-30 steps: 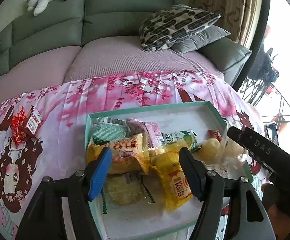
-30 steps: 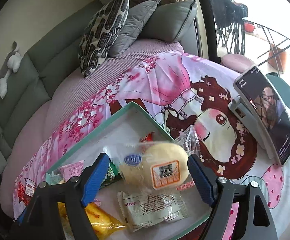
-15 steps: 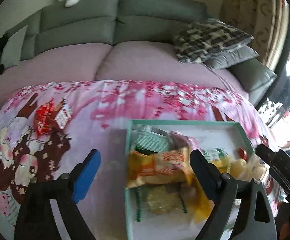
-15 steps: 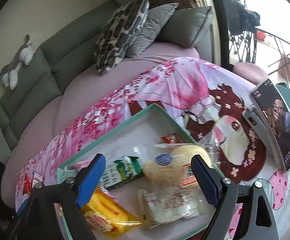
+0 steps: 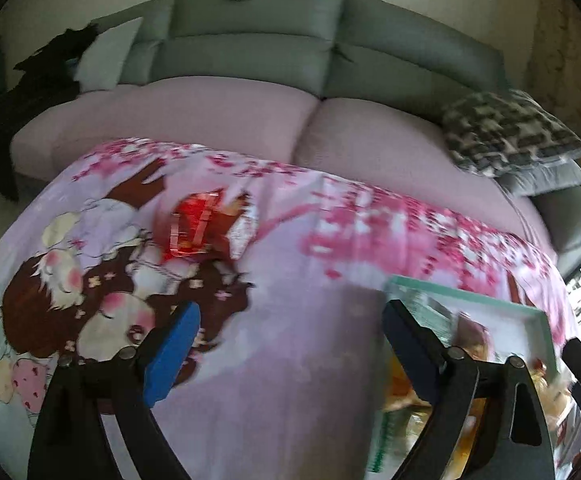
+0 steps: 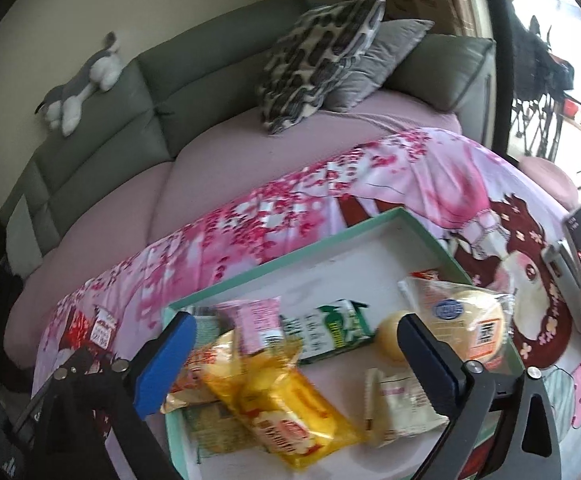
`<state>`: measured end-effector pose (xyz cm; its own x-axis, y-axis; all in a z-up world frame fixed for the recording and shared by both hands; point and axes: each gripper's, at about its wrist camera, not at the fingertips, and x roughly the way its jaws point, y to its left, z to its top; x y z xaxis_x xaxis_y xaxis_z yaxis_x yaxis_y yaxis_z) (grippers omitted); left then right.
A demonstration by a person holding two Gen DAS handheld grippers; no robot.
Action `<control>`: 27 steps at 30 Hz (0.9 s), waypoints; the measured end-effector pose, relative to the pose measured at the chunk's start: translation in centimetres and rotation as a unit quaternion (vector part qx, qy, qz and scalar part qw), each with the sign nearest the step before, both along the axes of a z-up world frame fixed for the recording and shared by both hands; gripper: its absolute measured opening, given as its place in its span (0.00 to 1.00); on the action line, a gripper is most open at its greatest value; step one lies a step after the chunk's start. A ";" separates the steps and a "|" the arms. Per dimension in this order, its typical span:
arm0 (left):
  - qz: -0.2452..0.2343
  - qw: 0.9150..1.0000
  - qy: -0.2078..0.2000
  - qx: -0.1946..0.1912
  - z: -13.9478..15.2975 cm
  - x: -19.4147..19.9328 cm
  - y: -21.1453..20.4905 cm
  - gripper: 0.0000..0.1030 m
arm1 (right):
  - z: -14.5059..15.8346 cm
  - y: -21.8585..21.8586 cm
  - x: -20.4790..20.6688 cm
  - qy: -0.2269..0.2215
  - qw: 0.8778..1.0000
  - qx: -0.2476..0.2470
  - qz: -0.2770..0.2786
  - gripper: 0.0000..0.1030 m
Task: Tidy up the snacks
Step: 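Move both open tools back from the tray to the red snacks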
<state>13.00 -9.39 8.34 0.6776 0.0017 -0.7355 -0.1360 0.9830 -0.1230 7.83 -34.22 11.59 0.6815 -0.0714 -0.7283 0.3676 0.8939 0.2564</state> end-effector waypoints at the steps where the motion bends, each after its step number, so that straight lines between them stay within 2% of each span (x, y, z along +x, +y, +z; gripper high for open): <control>1: 0.010 1.000 0.001 0.001 -0.1 0.1 0.7 0.98 | 0.0 0.3 0.1 0.000 1.000 -0.001 0.004 1.00; 8: 0.056 0.998 -0.001 -0.008 -0.4 0.2 3.6 0.98 | -0.2 2.9 1.2 0.007 0.999 -0.010 0.035 1.00; 17: 0.071 0.997 0.000 -0.008 -0.6 0.3 5.5 0.99 | -0.9 6.5 2.5 0.020 0.997 -0.018 0.075 1.00; 27: 0.110 0.994 0.003 -0.013 -0.9 0.2 9.5 0.99 | -1.9 10.6 3.4 0.027 0.993 -0.024 0.115 1.00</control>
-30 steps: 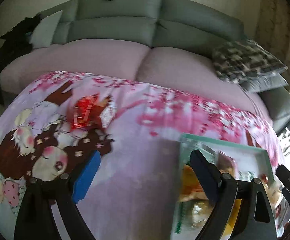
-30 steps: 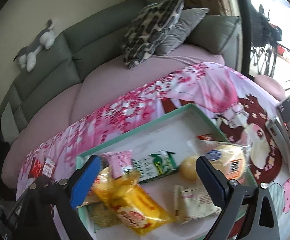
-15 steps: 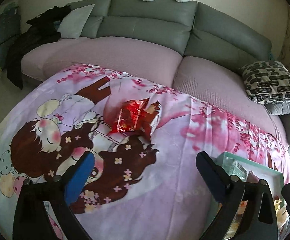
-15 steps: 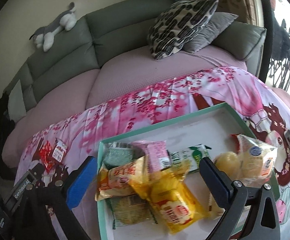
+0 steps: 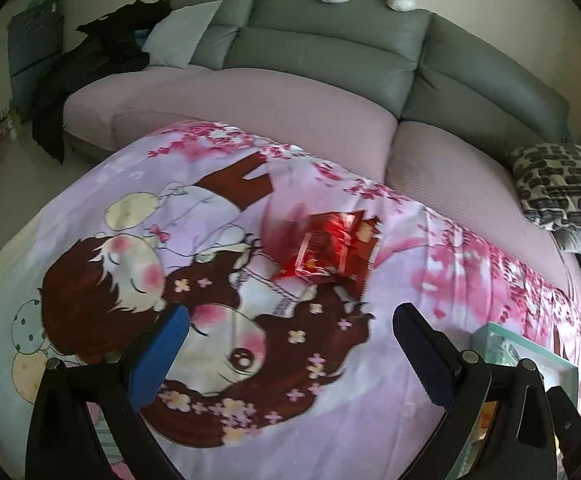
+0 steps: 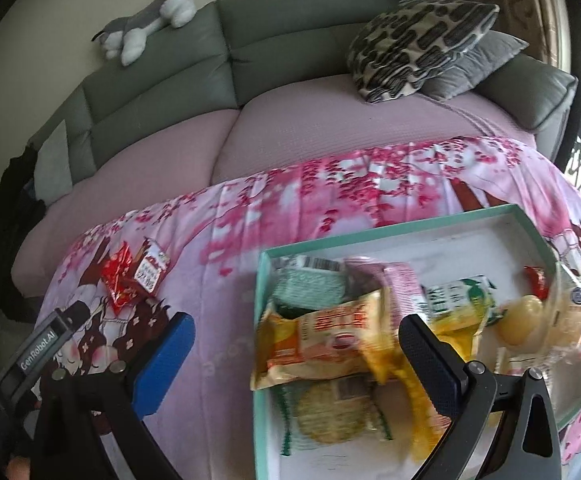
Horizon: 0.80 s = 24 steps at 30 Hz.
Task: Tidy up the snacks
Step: 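Move both open tools back from the tray to the red snacks, then close left tool on red Rose Kiss bag while right tool nears biscuit pack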
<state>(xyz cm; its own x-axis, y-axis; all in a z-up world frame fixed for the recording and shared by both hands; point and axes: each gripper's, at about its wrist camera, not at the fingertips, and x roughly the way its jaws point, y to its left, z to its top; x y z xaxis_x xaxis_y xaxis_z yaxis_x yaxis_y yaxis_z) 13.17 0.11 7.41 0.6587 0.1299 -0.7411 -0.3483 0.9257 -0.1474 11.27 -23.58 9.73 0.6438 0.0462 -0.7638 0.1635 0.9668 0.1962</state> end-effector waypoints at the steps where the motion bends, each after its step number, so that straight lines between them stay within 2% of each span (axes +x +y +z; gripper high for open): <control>1: 0.006 1.000 -0.001 -0.001 0.0 -0.1 0.6 0.99 | -0.1 0.5 0.1 0.000 1.000 0.000 0.005 1.00; 9: 0.034 0.999 -0.010 -0.015 -0.1 -0.3 3.6 0.99 | -0.4 3.3 0.8 -0.004 0.999 0.013 0.037 1.00; 16: 0.024 0.999 -0.023 -0.012 -0.6 0.2 4.8 0.99 | -0.8 6.3 1.7 -0.006 0.998 0.006 0.068 1.00; 20: 0.024 0.999 -0.027 -0.038 -1.0 0.4 6.1 0.99 | -1.3 7.9 2.3 -0.013 0.996 0.026 0.090 1.00; 24: 0.041 0.997 -0.009 -0.058 -1.9 0.8 7.3 0.99 | -1.7 9.0 2.9 -0.015 0.993 0.041 0.107 1.00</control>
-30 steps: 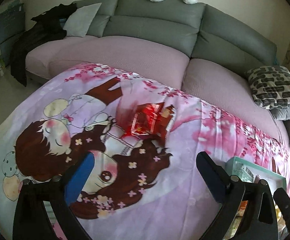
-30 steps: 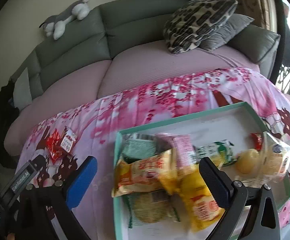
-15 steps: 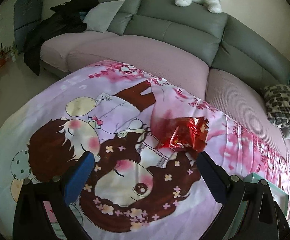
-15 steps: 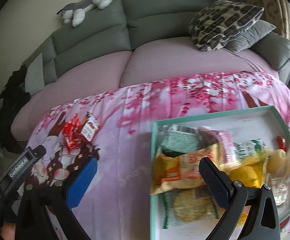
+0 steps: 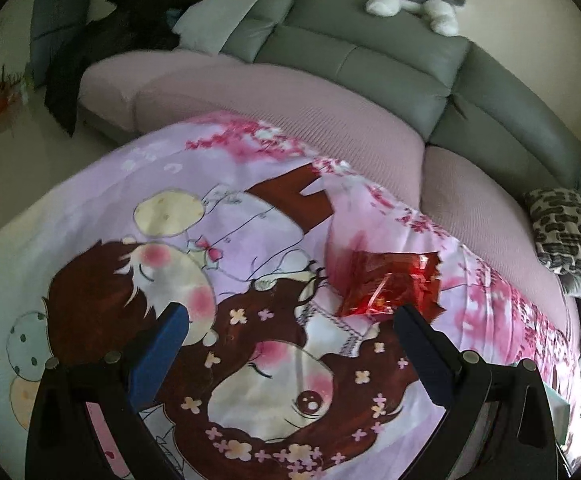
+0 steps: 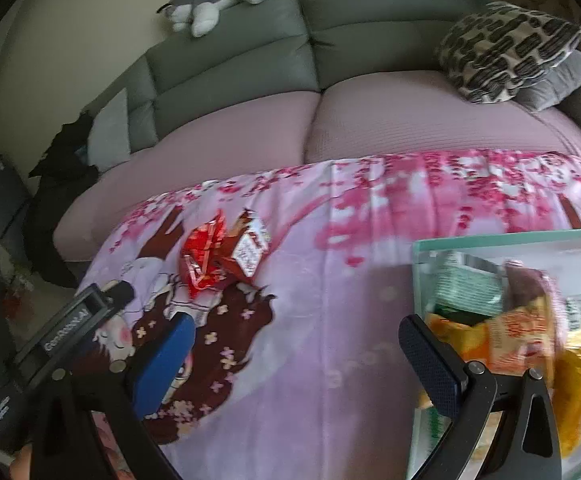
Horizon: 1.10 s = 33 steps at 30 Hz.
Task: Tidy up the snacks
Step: 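Close left tool on red Rose Kiss bag while right tool nears biscuit pack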
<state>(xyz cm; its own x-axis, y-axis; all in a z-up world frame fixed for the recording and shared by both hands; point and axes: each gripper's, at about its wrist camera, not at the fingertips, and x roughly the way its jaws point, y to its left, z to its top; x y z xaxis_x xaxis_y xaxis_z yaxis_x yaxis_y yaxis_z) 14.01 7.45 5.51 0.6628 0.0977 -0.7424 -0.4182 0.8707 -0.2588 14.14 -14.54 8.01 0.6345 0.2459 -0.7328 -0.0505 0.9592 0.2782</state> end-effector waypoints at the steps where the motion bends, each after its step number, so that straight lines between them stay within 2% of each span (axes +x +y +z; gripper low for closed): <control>1: 0.000 1.000 0.007 -0.015 -0.4 0.2 0.4 0.99 | 0.0 0.2 0.1 0.000 1.000 0.002 0.001 1.00; 3: 0.001 0.998 0.011 -0.057 -1.0 0.5 1.3 0.99 | -0.1 0.5 0.3 -0.002 1.000 0.006 0.003 1.00; 5: -0.007 0.997 0.015 -0.076 -1.3 0.9 1.8 0.99 | -0.2 0.8 0.6 -0.001 1.000 0.017 0.005 1.00; 8: -0.031 0.996 0.024 -0.080 -1.4 2.0 1.8 0.99 | -0.4 1.0 1.4 0.000 0.999 0.042 0.007 0.99; 11: -0.065 0.992 0.028 -0.105 -1.6 3.2 1.7 0.99 | -0.8 1.3 2.8 0.011 0.998 0.059 0.014 0.94; 14: -0.098 0.989 0.032 -0.105 -1.3 4.6 1.1 0.99 | -1.2 1.1 4.4 0.023 0.996 0.079 0.017 0.91; 18: -0.121 0.981 0.034 -0.150 -1.3 6.5 1.3 0.98 | -2.7 0.1 7.1 0.064 0.987 0.144 0.012 0.82; 19: -0.126 0.977 0.033 -0.166 -1.5 7.1 1.4 0.94 | -3.3 -0.2 8.0 0.079 0.982 0.170 0.011 0.81; 22: -0.151 0.960 0.035 -0.235 -2.3 8.9 1.4 0.87 | -4.2 -0.4 9.8 0.098 0.978 0.182 0.005 0.73; 23: -0.157 0.956 0.036 -0.245 -2.5 9.3 1.2 0.87 | -4.5 -0.4 10.2 0.103 0.977 0.186 0.005 0.72; 26: -0.182 0.948 0.034 -0.257 -2.5 10.2 0.3 0.87 | -5.9 0.0 11.5 0.127 0.970 0.205 0.009 0.64; 28: -0.190 0.948 0.039 -0.251 -2.7 10.8 -0.4 0.86 | -6.8 0.4 12.0 0.139 0.967 0.215 0.011 0.60; 29: -0.189 0.948 0.048 -0.250 -3.0 11.1 -0.6 0.84 | -7.1 0.5 12.1 0.141 0.965 0.219 0.013 0.60; 31: -0.189 0.946 0.059 -0.257 -3.6 11.6 -0.9 0.72 | -7.6 0.7 12.4 0.142 0.964 0.223 0.012 0.58; 33: -0.184 0.948 0.068 -0.253 -4.0 11.9 -1.0 0.70 | -7.7 0.7 12.7 0.142 0.964 0.224 0.009 0.58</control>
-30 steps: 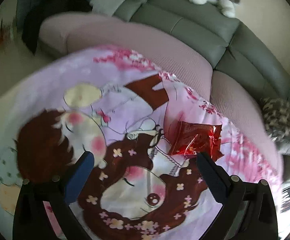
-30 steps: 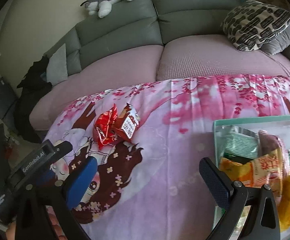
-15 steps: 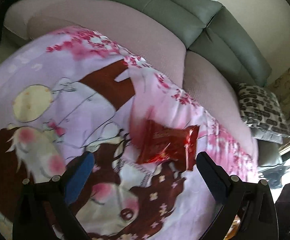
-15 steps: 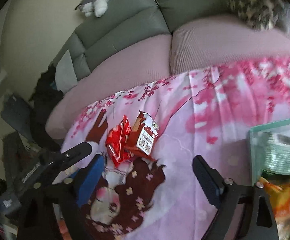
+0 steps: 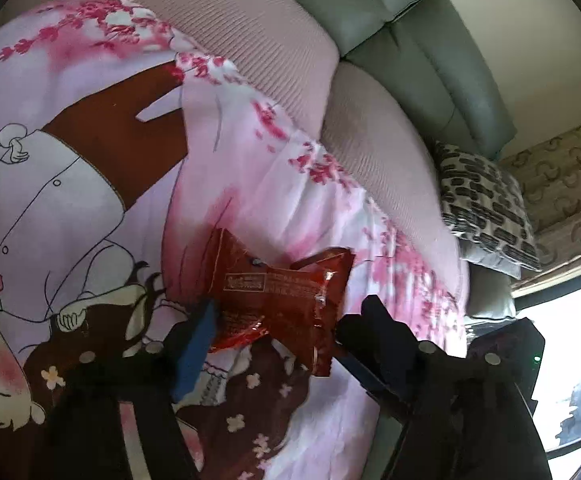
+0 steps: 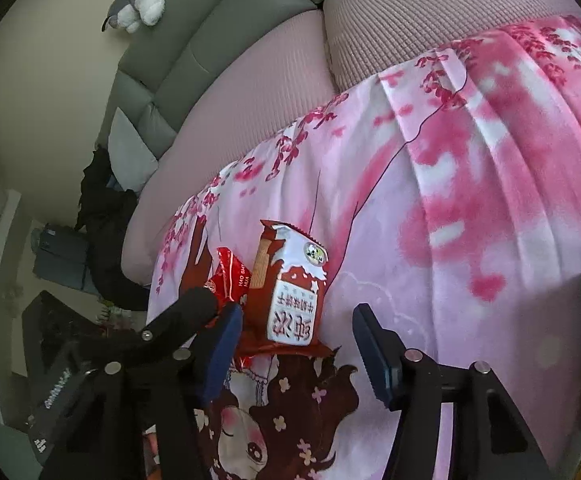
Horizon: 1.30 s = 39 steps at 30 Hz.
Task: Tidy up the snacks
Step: 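Close left tool on red Rose Kiss bag while right tool nears biscuit pack, then grasp red-and-white milk biscuit pack with right tool while left holds red bag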
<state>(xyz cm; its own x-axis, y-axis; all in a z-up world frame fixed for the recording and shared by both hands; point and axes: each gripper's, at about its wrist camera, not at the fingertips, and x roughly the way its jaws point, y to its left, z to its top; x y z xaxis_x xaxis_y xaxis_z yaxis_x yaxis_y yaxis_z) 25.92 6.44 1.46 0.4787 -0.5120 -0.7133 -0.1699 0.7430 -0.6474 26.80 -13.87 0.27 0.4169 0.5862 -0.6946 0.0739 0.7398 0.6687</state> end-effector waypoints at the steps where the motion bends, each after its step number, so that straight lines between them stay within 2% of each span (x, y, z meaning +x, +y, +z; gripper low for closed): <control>1: 0.001 1.000 0.000 0.001 -0.2 0.1 0.0 0.70 | -0.1 0.0 0.3 0.001 1.000 0.001 -0.002 0.58; 3: 0.007 1.000 0.004 -0.004 -0.6 0.3 0.2 0.69 | -0.2 0.2 0.5 0.003 1.000 0.002 -0.003 0.58; 6: 0.020 1.000 0.014 -0.006 -1.2 0.3 0.6 0.61 | -0.4 0.3 0.9 0.004 1.000 0.003 -0.003 0.58; 15: 0.045 0.999 0.014 0.005 -1.1 -0.4 1.3 0.56 | -0.4 1.1 0.9 0.009 1.000 0.003 0.006 0.50; 21: 0.059 0.996 0.012 0.061 0.1 -1.2 2.0 0.54 | -0.5 3.1 1.2 0.006 0.999 -0.030 0.025 0.49; 23: 0.066 0.994 0.010 0.091 0.6 -1.4 2.4 0.54 | -0.3 3.6 1.3 0.002 0.999 -0.045 0.028 0.50; 25: 0.068 0.992 0.010 0.108 0.8 -1.5 2.7 0.54 | -0.2 4.1 1.4 -0.003 0.998 -0.058 0.033 0.47; 32: 0.063 0.992 0.010 0.109 0.4 -1.3 2.6 0.55 | 0.6 4.3 0.1 -0.023 0.996 -0.079 0.041 0.45; 39: 0.070 0.992 -0.002 0.106 1.0 -2.8 1.8 0.53 | 2.1 2.0 -4.0 -0.042 0.995 -0.087 0.016 0.45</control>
